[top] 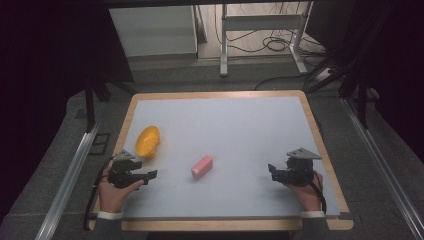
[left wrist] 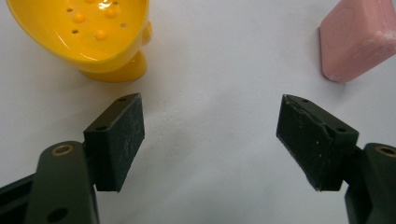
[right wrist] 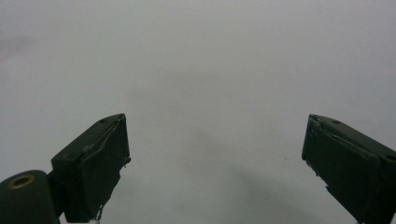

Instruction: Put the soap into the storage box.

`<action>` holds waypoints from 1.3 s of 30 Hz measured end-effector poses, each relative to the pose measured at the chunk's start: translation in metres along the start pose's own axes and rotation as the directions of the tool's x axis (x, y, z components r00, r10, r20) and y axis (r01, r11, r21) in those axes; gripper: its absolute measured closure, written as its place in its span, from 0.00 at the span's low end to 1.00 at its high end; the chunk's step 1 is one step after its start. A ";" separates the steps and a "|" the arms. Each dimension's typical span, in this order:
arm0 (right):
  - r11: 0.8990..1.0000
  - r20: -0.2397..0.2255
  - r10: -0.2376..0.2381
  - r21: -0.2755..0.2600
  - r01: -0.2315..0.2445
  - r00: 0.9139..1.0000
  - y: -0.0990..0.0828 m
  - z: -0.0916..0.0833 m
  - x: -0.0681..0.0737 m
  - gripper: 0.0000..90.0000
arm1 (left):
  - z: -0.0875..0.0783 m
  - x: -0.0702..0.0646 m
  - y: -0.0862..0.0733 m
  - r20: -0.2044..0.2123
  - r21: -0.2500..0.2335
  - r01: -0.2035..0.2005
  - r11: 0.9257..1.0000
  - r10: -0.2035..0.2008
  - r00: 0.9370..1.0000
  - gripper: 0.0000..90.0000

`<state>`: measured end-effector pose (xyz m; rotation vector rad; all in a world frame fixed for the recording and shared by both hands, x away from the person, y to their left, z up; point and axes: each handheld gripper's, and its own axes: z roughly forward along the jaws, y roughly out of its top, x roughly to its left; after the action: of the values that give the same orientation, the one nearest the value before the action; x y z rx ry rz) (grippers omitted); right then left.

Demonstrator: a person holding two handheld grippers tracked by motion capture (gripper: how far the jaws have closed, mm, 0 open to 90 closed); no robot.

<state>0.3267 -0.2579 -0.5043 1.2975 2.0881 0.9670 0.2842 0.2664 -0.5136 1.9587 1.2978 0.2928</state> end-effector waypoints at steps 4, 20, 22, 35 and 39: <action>1.000 -0.019 0.008 -0.002 -0.008 1.000 0.000 -0.003 0.001 0.10 | 0.000 -0.001 0.000 -0.003 0.000 -0.003 1.000 0.003 1.000 0.26; 1.000 -0.012 0.030 -0.004 -0.030 0.999 -0.005 -0.006 -0.009 0.12 | 0.001 -0.010 0.005 -0.024 -0.001 -0.014 1.000 0.014 1.000 0.29; 1.000 -0.011 0.023 0.002 -0.023 1.000 -0.006 -0.005 -0.009 0.12 | -0.001 -0.010 0.005 -0.019 0.009 -0.004 1.000 0.005 1.000 0.31; 1.000 -0.022 0.012 0.006 -0.012 1.000 -0.008 -0.003 -0.007 0.12 | -0.011 -0.018 0.014 -0.059 0.016 0.005 1.000 -0.004 0.998 0.28; 1.000 -0.008 0.016 0.001 -0.016 1.000 -0.008 -0.006 -0.008 0.12 | -0.010 -0.020 0.017 -0.060 0.015 -0.001 1.000 0.002 0.998 0.27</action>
<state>0.3214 -0.2696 -0.5066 1.3146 2.0880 0.9794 0.2815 0.2506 -0.4903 1.9772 1.3404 0.3458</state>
